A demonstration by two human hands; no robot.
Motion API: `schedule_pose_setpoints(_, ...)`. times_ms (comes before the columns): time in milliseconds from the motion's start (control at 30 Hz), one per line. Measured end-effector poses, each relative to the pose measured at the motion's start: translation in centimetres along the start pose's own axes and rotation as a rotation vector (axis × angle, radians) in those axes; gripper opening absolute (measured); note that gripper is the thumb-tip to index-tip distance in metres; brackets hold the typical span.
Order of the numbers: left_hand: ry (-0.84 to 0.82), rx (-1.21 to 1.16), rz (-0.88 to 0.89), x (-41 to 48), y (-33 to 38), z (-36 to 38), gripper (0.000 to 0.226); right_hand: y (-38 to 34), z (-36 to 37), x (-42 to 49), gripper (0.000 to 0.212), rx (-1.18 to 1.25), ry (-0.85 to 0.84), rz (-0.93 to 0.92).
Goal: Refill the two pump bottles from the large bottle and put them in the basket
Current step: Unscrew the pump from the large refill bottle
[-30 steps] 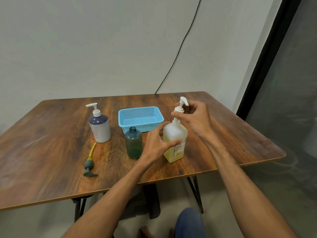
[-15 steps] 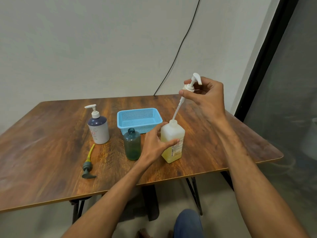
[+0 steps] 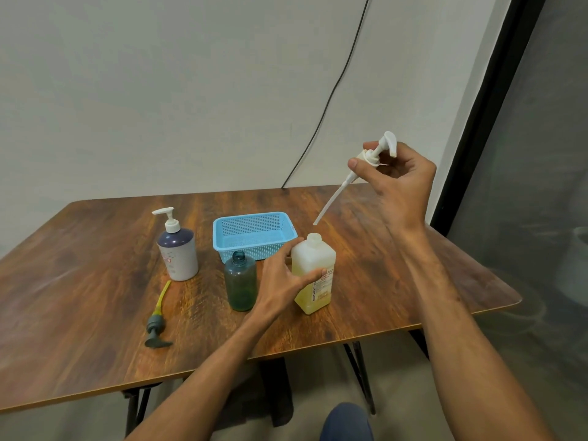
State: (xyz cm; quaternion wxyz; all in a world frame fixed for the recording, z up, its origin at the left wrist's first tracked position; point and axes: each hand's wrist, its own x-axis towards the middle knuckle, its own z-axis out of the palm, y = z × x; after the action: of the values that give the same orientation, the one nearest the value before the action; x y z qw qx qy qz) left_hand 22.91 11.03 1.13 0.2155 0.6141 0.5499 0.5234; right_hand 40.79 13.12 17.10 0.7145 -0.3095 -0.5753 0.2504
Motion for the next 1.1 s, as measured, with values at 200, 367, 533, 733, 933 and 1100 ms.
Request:
schedule_pose_setpoints(200, -0.004, -0.004, 0.004, 0.0, -0.1, 0.1, 0.082, 2.2, 0.0, -0.9, 0.024, -0.116, 0.070, -0.060)
schedule_pose_setpoints(367, -0.001, -0.004, 0.014, -0.1, -0.2, 0.2, 0.080, 7.9, -0.4, -3.7, 0.023, -0.266, 0.066, 0.034)
schedule_pose_setpoints(533, 0.003, 0.013, 0.021, -0.2, -0.1, 0.2, 0.080, 13.6, -1.3, -7.8, 0.031, -0.422, 0.055, 0.179)
schedule_pose_setpoints(733, 0.004, 0.016, 0.022, -0.4, -0.1, 0.2, 0.082, 16.4, -2.2, -11.1, 0.023, -0.642, -0.067, 0.256)
schedule_pose_setpoints(933, 0.010, 0.006, 0.028, -0.4, -0.1, 0.3, 0.082, 17.7, -2.1, -12.2, 0.013, -0.794, -0.170, 0.286)
schedule_pose_setpoints(1100, 0.007, 0.000, 0.032, -0.5, -0.1, 0.2, 0.083, 18.3, -2.2, -12.5, 0.013, -0.807, -0.215, 0.296)
